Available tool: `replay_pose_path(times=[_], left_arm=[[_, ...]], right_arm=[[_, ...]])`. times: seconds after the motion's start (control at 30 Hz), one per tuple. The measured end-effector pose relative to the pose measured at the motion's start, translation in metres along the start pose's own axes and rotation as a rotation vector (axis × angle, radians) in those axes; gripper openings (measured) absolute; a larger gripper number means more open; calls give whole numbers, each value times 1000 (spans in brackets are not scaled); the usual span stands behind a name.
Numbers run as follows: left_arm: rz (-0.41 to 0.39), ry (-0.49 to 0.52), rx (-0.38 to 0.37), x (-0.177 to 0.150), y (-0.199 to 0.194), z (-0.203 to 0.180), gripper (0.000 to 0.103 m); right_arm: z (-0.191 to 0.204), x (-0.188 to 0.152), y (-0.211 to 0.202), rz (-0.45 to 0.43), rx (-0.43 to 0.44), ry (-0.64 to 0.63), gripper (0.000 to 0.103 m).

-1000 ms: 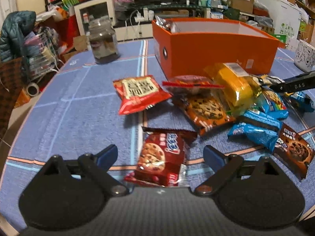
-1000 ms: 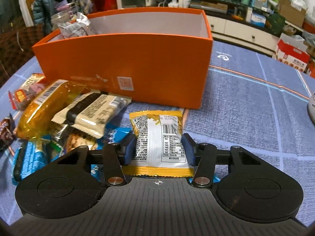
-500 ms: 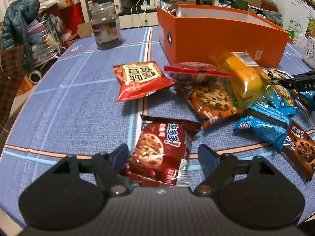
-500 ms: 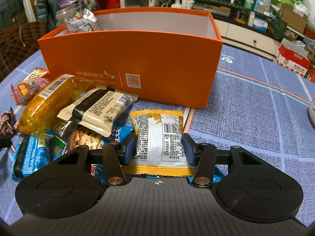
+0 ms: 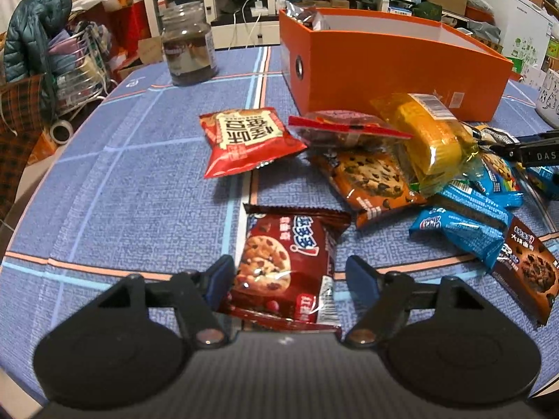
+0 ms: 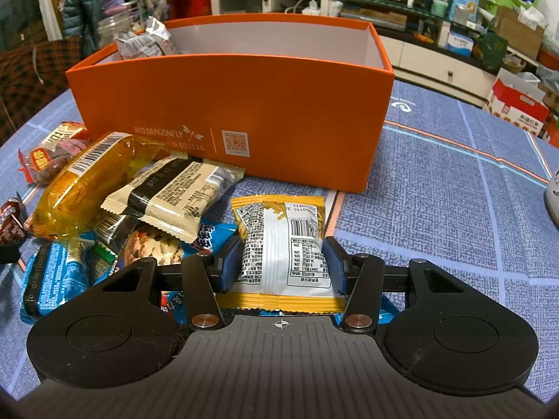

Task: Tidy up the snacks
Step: 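Grasp the red cookie packet with the left tool while the right grasps the white-yellow snack packet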

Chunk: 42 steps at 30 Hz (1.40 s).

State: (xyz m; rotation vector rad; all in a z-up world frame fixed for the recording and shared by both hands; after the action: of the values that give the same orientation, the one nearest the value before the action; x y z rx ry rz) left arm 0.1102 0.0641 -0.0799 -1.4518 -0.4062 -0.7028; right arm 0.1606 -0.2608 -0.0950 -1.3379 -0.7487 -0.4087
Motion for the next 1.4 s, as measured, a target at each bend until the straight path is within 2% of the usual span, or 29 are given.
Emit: replay_pose_path(times=[0.47,0.57,0.6,0.7,0.87,1.4], left_arm=[[1,-6,-5,-2,-3,-10,78],[2,-9,-14,-3,-4,-11,73],[1,-13,-19,-3,-4,-11,68],[0,-27,-21,-2,-6,-10,62],[9,-68,-8,-1,-7,-6,52],[-23,-77,53,7,-17,3,51]], right_arm=[[6,0,1,9,-36,33,39],[7,0,1,11,-38,36,39],[8,0,1,11,-39,36,39],[9,0,1,12,-43,39,38],[12,-1,1,4,-49,34,33],[14,3,-11,-15,-79,18,28]])
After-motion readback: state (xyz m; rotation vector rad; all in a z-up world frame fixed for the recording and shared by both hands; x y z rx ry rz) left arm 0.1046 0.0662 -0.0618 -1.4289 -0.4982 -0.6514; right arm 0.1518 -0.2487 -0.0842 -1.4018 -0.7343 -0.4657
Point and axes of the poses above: each gripper's, at about its wrist camera, not at the fingertips, and y roughly the way its jaws point, z to its left, x to its top, the point moved 3 cm from there along y, roughly the way its jaws point, and after that the axes turned 5 degrees about x, right-handed, at the moved point
